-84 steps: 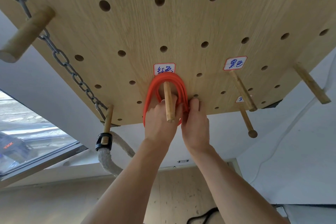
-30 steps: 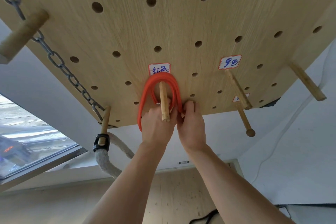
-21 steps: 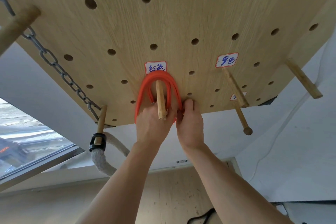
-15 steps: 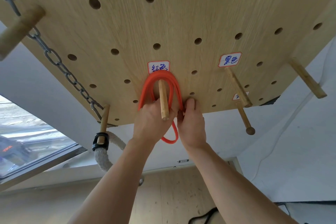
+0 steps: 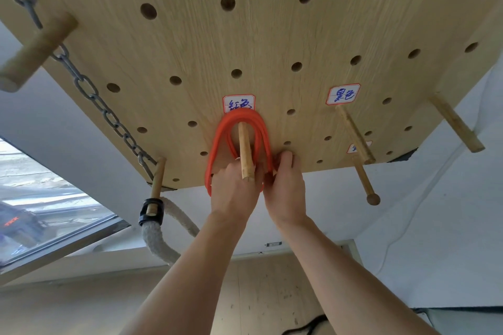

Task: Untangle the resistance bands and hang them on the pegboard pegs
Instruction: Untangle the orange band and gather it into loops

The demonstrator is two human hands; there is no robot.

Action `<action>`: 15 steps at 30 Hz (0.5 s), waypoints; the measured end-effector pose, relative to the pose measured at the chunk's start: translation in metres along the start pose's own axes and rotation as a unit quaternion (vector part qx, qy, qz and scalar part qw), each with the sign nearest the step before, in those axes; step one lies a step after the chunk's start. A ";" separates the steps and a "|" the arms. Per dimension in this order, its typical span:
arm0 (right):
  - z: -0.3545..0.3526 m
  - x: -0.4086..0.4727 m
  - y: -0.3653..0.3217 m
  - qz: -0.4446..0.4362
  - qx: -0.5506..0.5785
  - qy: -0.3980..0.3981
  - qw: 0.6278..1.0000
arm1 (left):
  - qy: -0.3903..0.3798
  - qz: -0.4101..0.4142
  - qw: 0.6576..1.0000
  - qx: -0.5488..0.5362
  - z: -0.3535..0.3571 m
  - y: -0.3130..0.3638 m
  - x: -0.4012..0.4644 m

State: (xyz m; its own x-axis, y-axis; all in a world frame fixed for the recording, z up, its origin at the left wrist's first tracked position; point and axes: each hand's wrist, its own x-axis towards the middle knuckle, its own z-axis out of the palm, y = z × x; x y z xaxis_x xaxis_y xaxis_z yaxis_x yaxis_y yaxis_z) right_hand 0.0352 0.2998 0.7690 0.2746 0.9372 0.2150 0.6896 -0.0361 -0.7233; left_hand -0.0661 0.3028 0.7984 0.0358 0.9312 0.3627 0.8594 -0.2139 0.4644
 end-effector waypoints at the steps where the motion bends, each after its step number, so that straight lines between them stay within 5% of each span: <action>1: 0.002 0.000 -0.001 0.002 -0.003 0.003 1.000 | -0.001 0.002 1.000 0.001 -0.001 0.002 0.000; 12: -0.008 -0.008 -0.009 0.018 0.047 -0.005 0.999 | -0.048 -0.022 0.998 -0.041 -0.008 0.014 -0.023; 15: -0.013 -0.010 -0.009 0.019 0.061 -0.005 0.998 | -0.009 -0.029 0.999 -0.034 -0.013 0.017 -0.019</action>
State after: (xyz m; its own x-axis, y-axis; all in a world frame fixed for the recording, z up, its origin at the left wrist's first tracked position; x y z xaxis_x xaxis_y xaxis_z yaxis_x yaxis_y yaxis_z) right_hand 0.0347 0.2860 0.7817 0.2913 0.9395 0.1804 0.5922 -0.0290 -0.8053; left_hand -0.0588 0.2782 0.8099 -0.0022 0.9477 0.3191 0.8235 -0.1793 0.5382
